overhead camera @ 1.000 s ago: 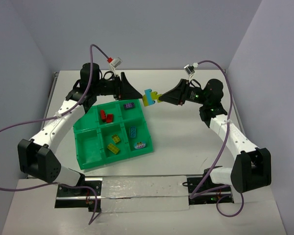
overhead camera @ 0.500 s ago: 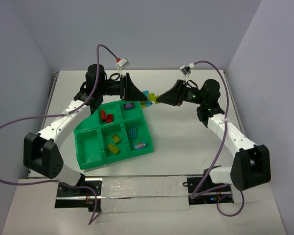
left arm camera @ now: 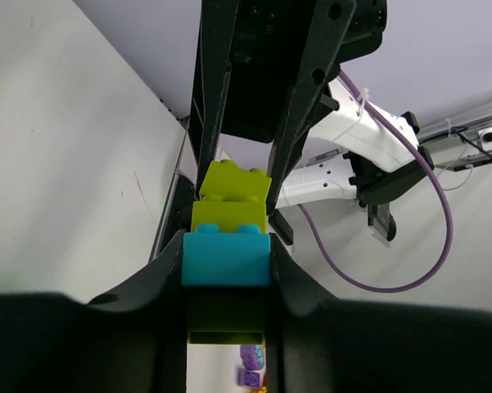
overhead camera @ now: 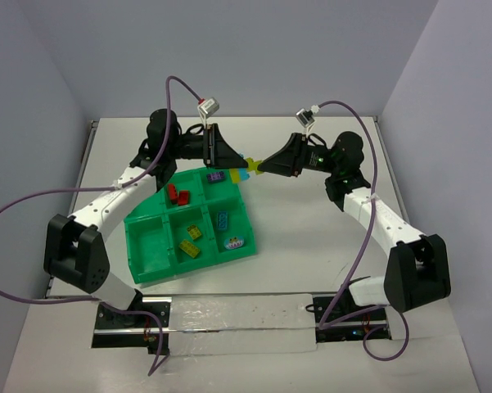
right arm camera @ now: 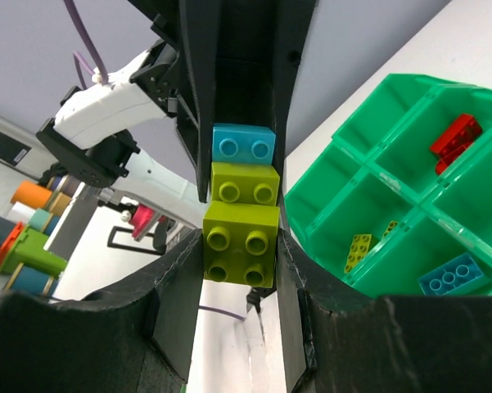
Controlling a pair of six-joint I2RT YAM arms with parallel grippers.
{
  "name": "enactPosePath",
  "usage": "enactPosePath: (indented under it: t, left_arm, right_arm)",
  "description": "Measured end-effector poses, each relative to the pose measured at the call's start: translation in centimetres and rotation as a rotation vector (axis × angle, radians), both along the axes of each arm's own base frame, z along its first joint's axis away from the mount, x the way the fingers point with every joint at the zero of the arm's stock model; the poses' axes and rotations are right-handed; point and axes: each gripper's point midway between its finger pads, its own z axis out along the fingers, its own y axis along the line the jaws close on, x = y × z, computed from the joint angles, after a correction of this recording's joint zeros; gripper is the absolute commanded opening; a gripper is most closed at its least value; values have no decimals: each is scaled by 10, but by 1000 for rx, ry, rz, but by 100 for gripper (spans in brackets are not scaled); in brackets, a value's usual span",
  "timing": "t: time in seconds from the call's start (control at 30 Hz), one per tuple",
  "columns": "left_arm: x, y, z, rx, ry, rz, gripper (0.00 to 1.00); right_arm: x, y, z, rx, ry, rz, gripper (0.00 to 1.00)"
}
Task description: Sort the legos into containers by color
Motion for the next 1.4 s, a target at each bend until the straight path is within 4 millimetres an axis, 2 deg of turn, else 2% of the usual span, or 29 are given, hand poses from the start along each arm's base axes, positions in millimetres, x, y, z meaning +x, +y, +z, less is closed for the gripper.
enactPosePath:
  t: [0.23,0.37,0.5,0.6,0.67,0.77,0.83,0.9,1.07,1.13,1.2,1.27,1.4]
  left_arm:
    - [2,3,-3,9,2,6,0]
    - [5,18,-7,36,-1,41,0]
    - [10,53,-15,80,13,134,0]
    - [23,92,-19,118,28,261,0]
    - [39,128,-18,137,38,401,0]
    - [56,176,-13,157,48,604,0]
    - [61,194,-11,169,48,690,0]
    - [63,204,-11,180,58,751,0]
    - [64,224,-18,205,103,856,0]
    - [66,231,-21,217,115,885,0]
    - [66,235,-24,229,125,901,0]
    - [66,236,-25,232,132,904,0]
    - [65,236,-25,233,136,903,0]
  right_arm:
    - [0,0,0,1,-2,-2,0]
    - [2,0,0,2,-1,-11,0]
    - [4,0,-4,-10,0,-21,0]
    - [12,5,-13,-73,0,-56,0]
    - [21,21,-15,-155,-20,-88,0]
    - [15,65,-16,-264,-86,-57,0]
    - [0,86,-31,-318,-92,-16,0]
    - [-14,105,-55,-382,-60,17,0]
    - [-31,149,-138,-581,34,71,0]
    - [-38,160,-167,-646,65,92,0]
    - [-46,168,-188,-700,82,113,1]
    - [-48,177,-201,-732,79,125,10]
    - [-47,189,-204,-741,60,128,49]
